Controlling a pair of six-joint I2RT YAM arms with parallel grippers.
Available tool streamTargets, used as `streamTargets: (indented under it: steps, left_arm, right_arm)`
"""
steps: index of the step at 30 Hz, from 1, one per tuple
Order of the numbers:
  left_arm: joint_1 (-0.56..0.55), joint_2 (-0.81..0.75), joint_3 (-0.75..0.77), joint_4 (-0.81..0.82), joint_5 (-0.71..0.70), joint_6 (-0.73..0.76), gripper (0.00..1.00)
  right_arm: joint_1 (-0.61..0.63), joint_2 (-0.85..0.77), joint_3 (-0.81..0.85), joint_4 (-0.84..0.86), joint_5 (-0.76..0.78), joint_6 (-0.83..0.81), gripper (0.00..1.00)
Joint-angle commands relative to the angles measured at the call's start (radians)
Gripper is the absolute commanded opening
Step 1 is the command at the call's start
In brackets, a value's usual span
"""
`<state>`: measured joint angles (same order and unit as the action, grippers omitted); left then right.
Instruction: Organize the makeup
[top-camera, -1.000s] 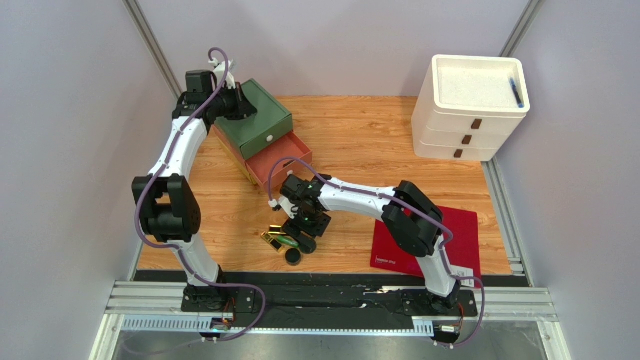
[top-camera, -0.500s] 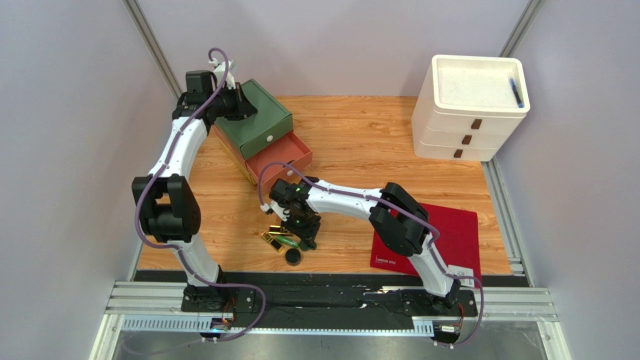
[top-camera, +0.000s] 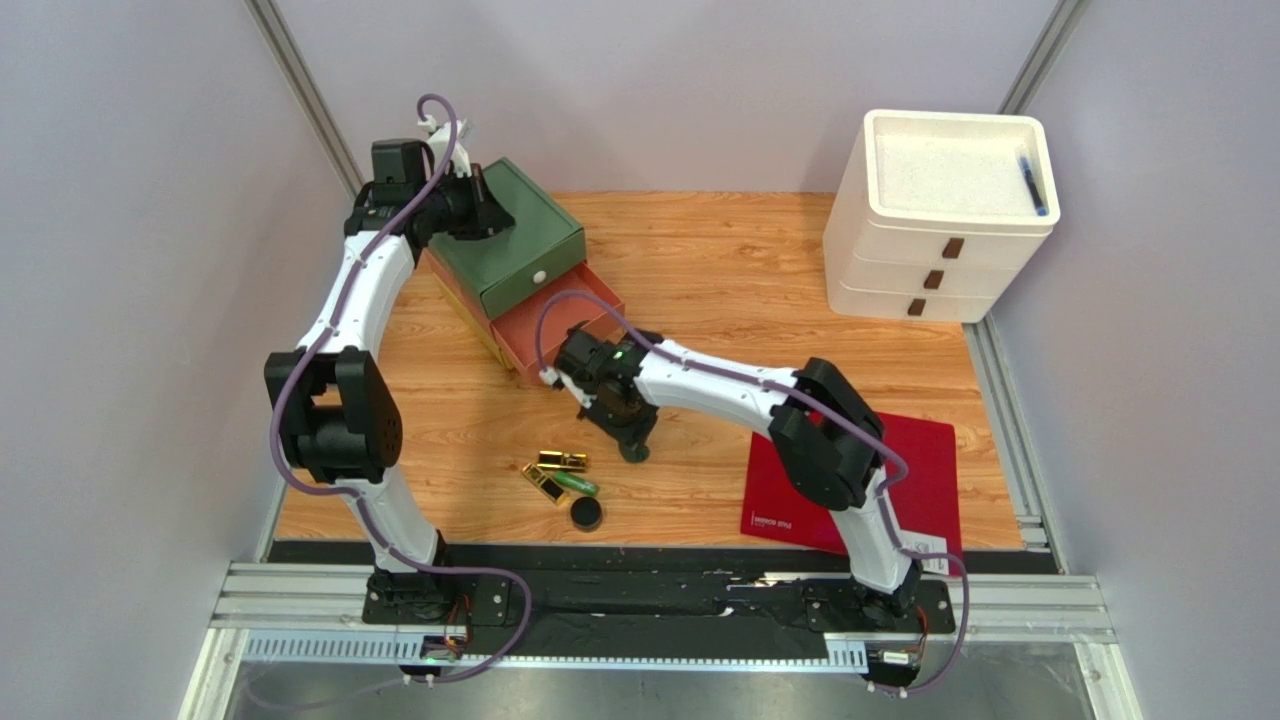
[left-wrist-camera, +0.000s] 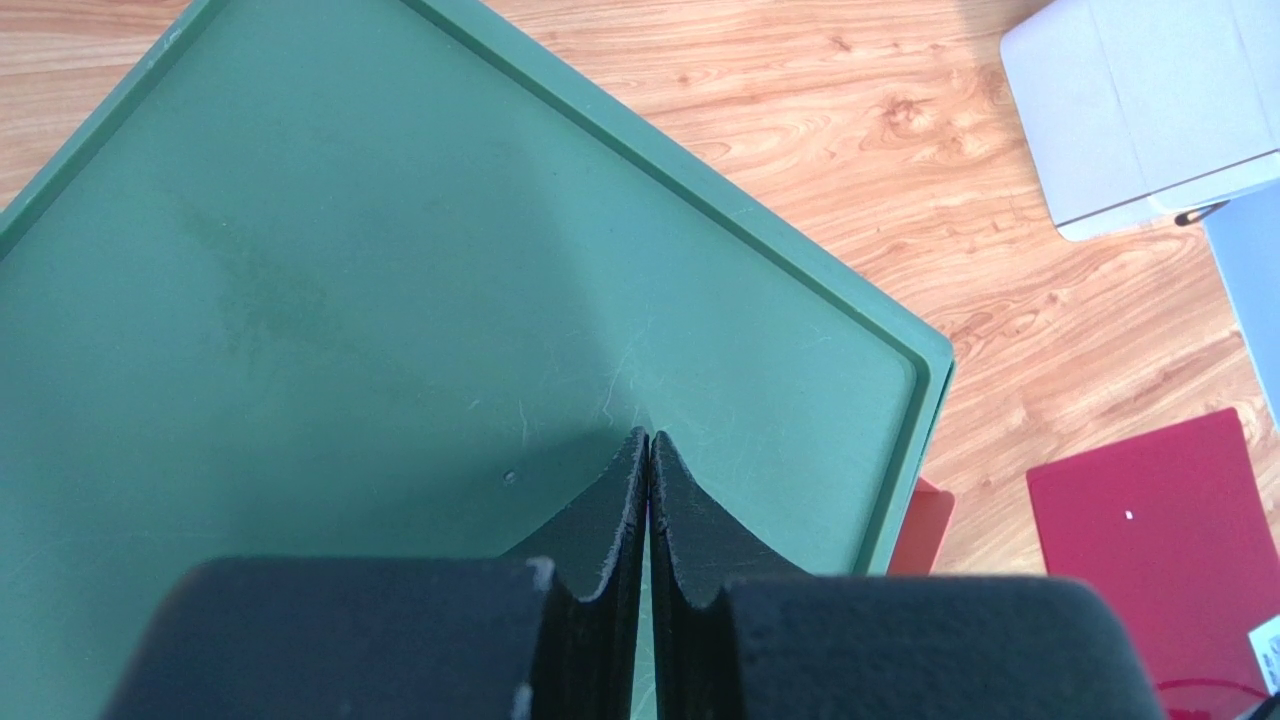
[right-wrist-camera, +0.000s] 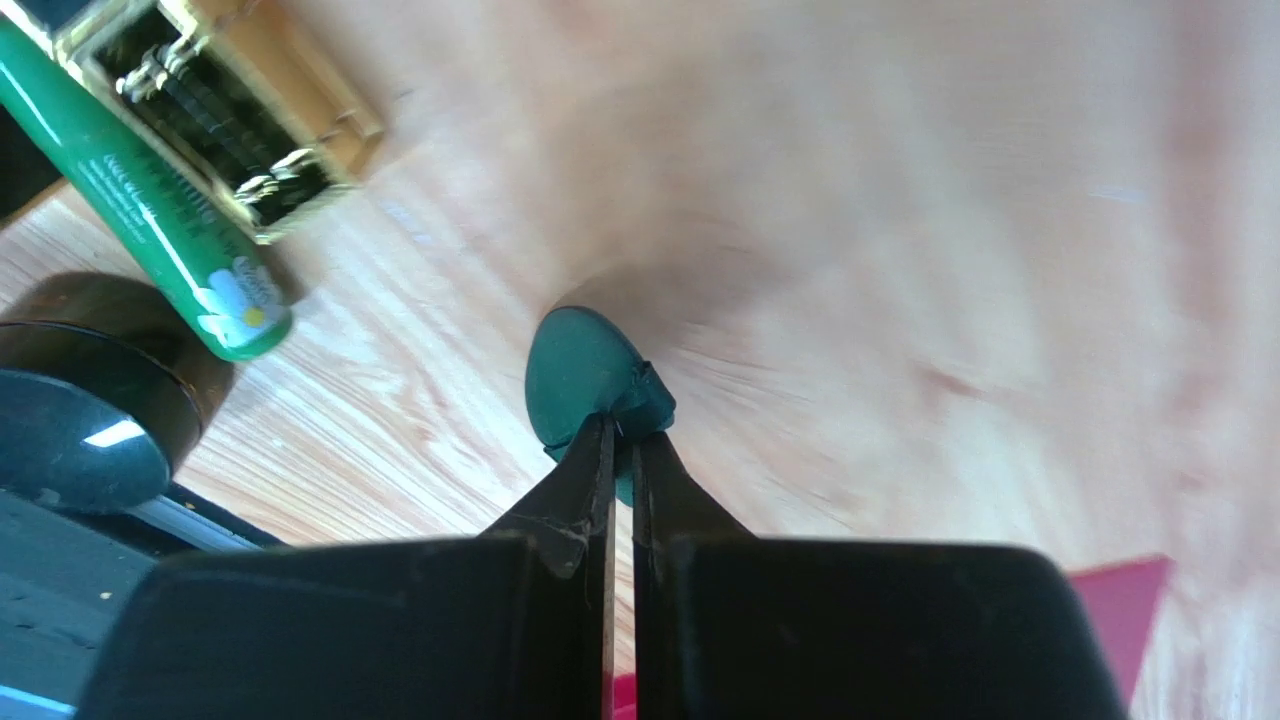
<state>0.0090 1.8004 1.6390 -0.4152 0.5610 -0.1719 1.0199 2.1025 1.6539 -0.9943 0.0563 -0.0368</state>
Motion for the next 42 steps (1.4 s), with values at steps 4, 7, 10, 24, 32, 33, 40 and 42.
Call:
streamTargets:
  steps: [4, 7, 10, 24, 32, 33, 40, 42]
  left_arm:
    - [-0.006, 0.073, -0.041, -0.232, -0.029, 0.015, 0.08]
    - [-0.004, 0.074, -0.031, -0.231, -0.026, 0.012, 0.08]
    - [-0.006, 0.08, -0.01, -0.234, -0.024, 0.012, 0.08]
    - [-0.004, 0.07, 0.011, -0.283, -0.019, 0.011, 0.08]
    - [-0.004, 0.028, 0.1, -0.407, 0.013, 0.018, 0.1]
    - [-0.004, 0.024, 0.111, -0.419, 0.025, 0.014, 0.1]
    - [-0.006, -0.042, 0.101, -0.435, 0.074, 0.002, 0.1]
    - [-0.006, -0.068, 0.087, -0.439, 0.085, -0.001, 0.1]
  right_arm:
    - [-0.115, -0.131, 0.26, 0.088, 0.007, 0.029, 0.0]
    - [-0.154, -0.09, 0.395, 0.109, -0.022, 0.041, 0.0]
    - [-0.19, -0.043, 0.464, 0.181, -0.08, 0.083, 0.0]
    - [-0.23, 0.11, 0.558, 0.273, -0.19, 0.183, 0.6]
    - [-0.231, -0.169, 0.298, 0.369, -0.115, 0.241, 0.83]
    - [-0.228, -0.199, 0.265, 0.358, -0.108, 0.253, 0.83]
    - [-0.141, -0.47, -0.098, 0.355, -0.027, 0.328, 0.89]
    - [-0.071, -0.483, -0.105, 0.278, 0.022, 0.328, 0.89]
